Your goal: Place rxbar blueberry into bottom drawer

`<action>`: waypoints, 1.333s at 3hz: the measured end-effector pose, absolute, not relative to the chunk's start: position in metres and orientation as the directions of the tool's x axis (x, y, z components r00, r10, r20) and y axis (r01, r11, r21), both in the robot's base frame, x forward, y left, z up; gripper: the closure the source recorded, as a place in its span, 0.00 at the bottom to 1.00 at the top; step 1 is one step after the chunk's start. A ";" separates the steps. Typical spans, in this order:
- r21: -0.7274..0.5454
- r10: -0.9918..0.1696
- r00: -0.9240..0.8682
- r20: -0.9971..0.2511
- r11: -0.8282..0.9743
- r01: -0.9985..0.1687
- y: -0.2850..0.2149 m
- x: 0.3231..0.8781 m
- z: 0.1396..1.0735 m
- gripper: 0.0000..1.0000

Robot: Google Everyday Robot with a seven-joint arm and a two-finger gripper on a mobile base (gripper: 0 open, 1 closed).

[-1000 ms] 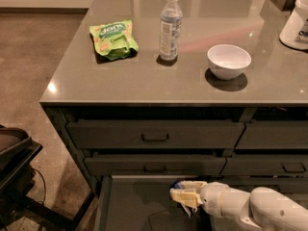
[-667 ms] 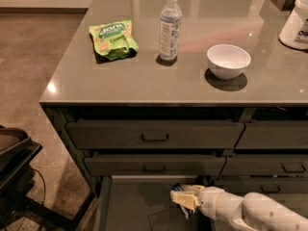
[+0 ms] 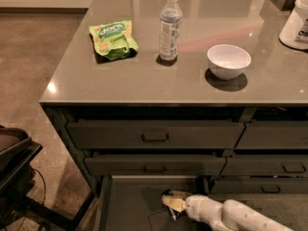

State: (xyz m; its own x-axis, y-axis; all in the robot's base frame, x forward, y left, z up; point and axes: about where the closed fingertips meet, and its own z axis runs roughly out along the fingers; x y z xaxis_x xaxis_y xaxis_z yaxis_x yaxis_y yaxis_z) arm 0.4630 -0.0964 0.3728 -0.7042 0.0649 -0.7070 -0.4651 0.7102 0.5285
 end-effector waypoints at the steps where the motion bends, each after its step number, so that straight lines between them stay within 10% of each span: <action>1: 0.549 0.080 -0.713 -0.696 0.700 -0.457 -0.090 0.459 0.366 1.00; 4: 0.635 0.249 -0.773 -0.584 0.733 -0.243 -0.121 0.479 0.239 1.00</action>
Offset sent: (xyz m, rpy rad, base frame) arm 0.0028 -0.0153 -0.0647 -0.0145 0.0783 -0.1756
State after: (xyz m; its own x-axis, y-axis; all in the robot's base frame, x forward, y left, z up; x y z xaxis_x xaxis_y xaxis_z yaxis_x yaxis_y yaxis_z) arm 0.4788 -0.1213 0.2389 -0.7729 0.2493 -0.5836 -0.2435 0.7328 0.6354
